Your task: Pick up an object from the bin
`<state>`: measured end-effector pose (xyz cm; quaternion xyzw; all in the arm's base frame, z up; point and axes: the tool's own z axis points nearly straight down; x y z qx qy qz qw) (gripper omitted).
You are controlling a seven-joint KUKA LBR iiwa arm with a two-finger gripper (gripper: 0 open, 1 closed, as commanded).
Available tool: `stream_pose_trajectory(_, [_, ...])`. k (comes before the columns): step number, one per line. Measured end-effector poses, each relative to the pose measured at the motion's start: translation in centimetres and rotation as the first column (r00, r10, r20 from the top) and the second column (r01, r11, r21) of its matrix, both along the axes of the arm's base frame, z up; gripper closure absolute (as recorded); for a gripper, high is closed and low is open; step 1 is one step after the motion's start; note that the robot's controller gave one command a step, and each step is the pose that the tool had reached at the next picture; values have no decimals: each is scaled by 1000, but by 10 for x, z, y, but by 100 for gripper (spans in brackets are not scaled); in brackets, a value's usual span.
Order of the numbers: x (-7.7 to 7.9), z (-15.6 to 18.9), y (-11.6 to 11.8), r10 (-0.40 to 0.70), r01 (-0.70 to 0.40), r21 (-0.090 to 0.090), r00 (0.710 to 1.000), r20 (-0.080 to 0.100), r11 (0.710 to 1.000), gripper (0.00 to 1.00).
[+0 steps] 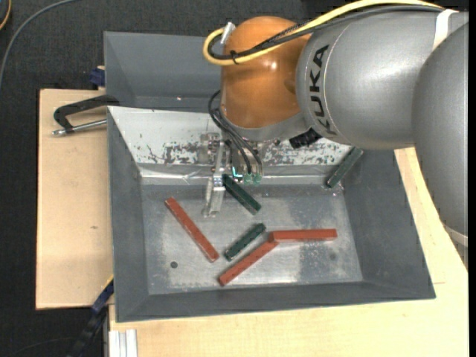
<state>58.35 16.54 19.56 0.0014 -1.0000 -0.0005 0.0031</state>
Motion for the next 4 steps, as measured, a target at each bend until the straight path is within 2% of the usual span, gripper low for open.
stream_pose_trajectory(1, [-10,-129,-37,2,-2,-1,1000,0,1000,0])
stream_pose_trajectory(2, [-10,-69,-128,-6,6,-3,1000,15,1000,0])
stream_pose_trajectory(3, [-52,-124,-155,209,-209,-1,978,11,978,0])
stream_pose_trajectory(4, [-50,-123,-155,209,-209,-1,978,15,978,100])
